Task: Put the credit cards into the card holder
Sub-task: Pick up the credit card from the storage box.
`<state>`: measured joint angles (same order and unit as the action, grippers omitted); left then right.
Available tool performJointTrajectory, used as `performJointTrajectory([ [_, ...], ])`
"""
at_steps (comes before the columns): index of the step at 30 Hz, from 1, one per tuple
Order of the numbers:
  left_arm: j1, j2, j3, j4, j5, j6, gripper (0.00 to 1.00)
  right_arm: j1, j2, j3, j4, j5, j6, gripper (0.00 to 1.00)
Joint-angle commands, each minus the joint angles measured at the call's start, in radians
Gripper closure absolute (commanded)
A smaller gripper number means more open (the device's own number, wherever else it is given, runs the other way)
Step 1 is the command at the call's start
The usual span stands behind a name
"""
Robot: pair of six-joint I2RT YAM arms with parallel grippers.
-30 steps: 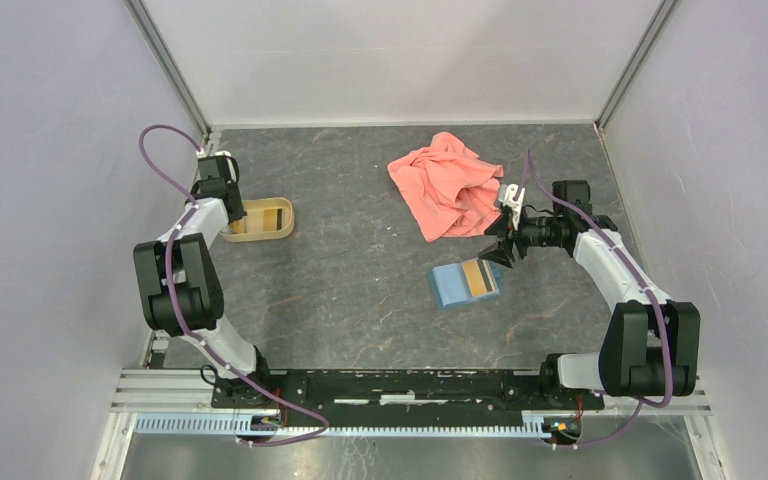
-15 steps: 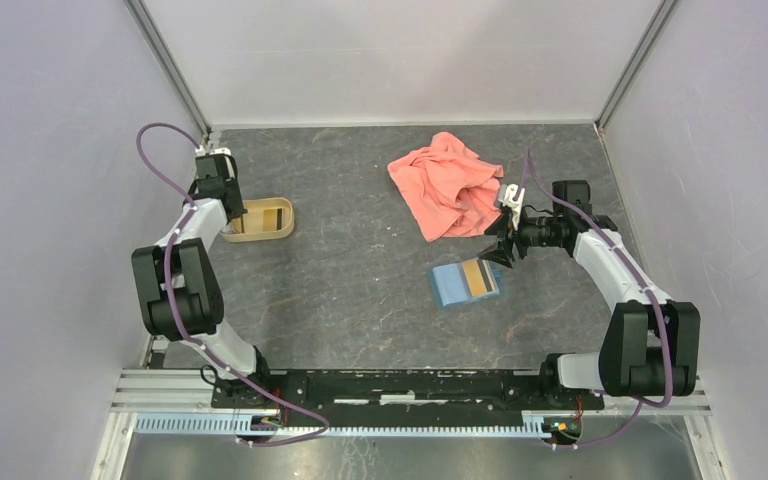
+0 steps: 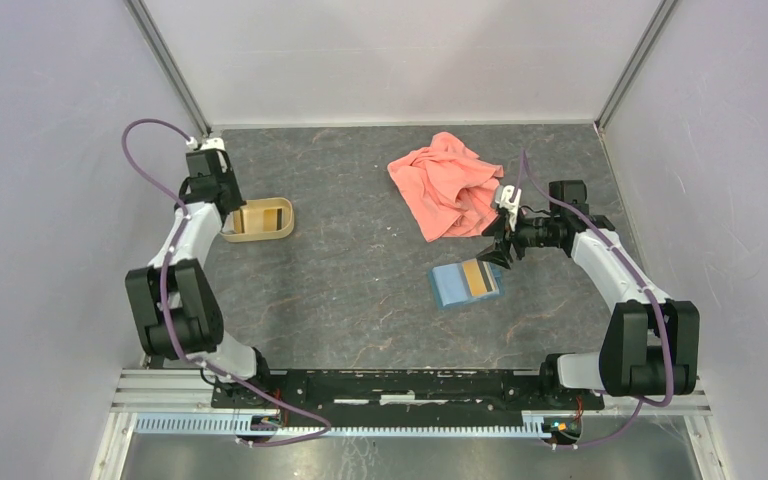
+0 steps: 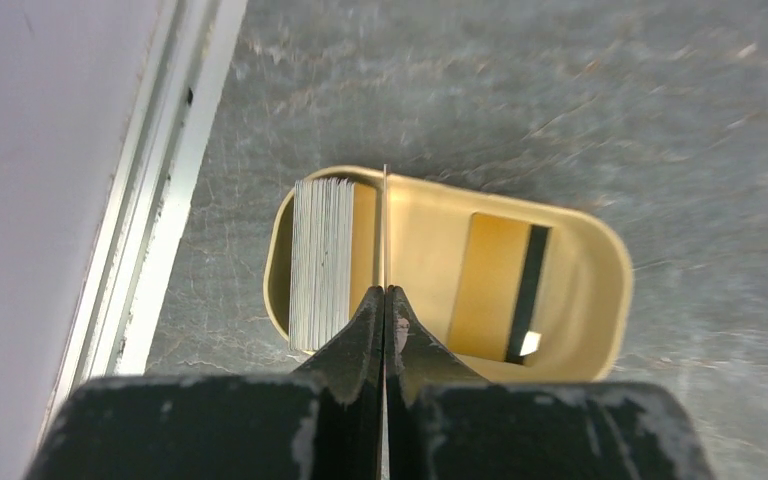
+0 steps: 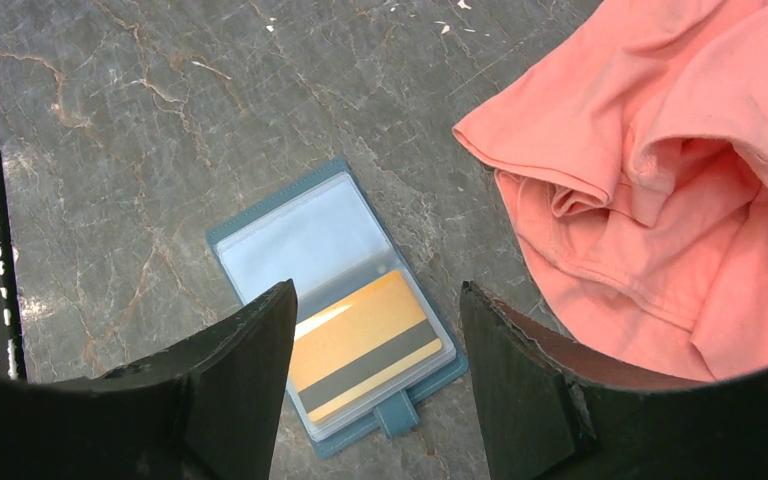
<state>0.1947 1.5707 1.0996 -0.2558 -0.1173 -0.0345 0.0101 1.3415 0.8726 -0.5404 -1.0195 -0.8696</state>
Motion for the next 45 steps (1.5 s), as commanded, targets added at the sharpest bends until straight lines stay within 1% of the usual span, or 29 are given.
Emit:
performJointTrajectory([
  [1, 0.004, -0.151, -0.001, 0.026, 0.079, -0.077, 0.98, 0.010, 0.006, 0.019, 0.002, 0.002, -0.016, 0.33],
  [3, 0.005, -0.202, -0.030, 0.041, 0.110, -0.101, 0.98, 0.011, 0.008, 0.019, 0.002, 0.004, -0.016, 0.33],
  [6, 0.004, -0.266, -0.082, 0.058, 0.212, -0.151, 0.98, 0.011, 0.006, 0.017, 0.002, 0.001, -0.016, 0.32],
  [7, 0.004, -0.284, -0.100, 0.072, 0.262, -0.174, 0.98, 0.011, 0.006, 0.016, 0.004, 0.000, -0.016, 0.32],
  [10, 0.005, -0.335, -0.177, 0.149, 0.485, -0.267, 0.98, 0.012, 0.002, 0.006, 0.023, -0.029, 0.009, 0.33],
  [12, 0.004, -0.365, -0.247, 0.238, 0.616, -0.367, 0.98, 0.019, 0.005, 0.000, 0.033, -0.062, 0.025, 0.33],
  [14, 0.000, -0.388, -0.329, 0.390, 0.721, -0.494, 0.98, 0.033, 0.012, -0.001, 0.037, -0.080, 0.037, 0.33],
  [16, -0.024, -0.407, -0.418, 0.555, 0.792, -0.626, 0.98, 0.048, 0.017, -0.003, 0.044, -0.098, 0.053, 0.33],
  [17, -0.045, -0.414, -0.464, 0.648, 0.805, -0.688, 0.98, 0.053, 0.017, -0.007, 0.055, -0.107, 0.066, 0.33],
  [20, -0.156, -0.424, -0.518, 0.778, 0.797, -0.748, 0.98, 0.064, 0.015, -0.023, 0.106, -0.147, 0.124, 0.34],
  [23, -0.313, -0.410, -0.543, 0.890, 0.739, -0.777, 0.98, 0.069, 0.001, -0.061, 0.218, -0.191, 0.251, 0.34],
  [24, -0.361, -0.400, -0.550, 0.938, 0.726, -0.789, 0.98, 0.068, -0.008, -0.078, 0.271, -0.206, 0.304, 0.34],
  [27, -0.489, -0.346, -0.578, 1.103, 0.658, -0.824, 0.98, 0.070, -0.030, -0.145, 0.492, -0.244, 0.533, 0.34],
  [29, -0.571, -0.279, -0.594, 1.243, 0.625, -0.848, 0.98, 0.073, -0.038, -0.176, 0.617, -0.243, 0.675, 0.34],
  [31, -0.618, -0.209, -0.613, 1.381, 0.605, -0.876, 0.98, 0.071, -0.039, -0.197, 0.709, -0.237, 0.800, 0.35],
  [34, -0.695, -0.090, -0.619, 1.578, 0.578, -0.952, 0.98, 0.073, -0.044, -0.236, 0.867, -0.189, 1.035, 0.36],
  [37, -0.749, 0.019, -0.595, 1.702, 0.560, -1.005, 0.98, 0.076, -0.045, -0.298, 1.089, -0.180, 1.264, 0.36],
  [39, -0.784, 0.080, -0.579, 1.772, 0.532, -1.030, 0.98, 0.076, -0.044, -0.338, 1.204, -0.167, 1.397, 0.37],
  [41, -0.817, 0.134, -0.562, 1.826, 0.503, -1.055, 0.98, 0.075, -0.038, -0.355, 1.268, -0.155, 1.471, 0.38],
  [45, -0.869, 0.223, -0.529, 1.887, 0.459, -1.085, 0.98, 0.077, -0.035, -0.361, 1.308, -0.149, 1.526, 0.39],
])
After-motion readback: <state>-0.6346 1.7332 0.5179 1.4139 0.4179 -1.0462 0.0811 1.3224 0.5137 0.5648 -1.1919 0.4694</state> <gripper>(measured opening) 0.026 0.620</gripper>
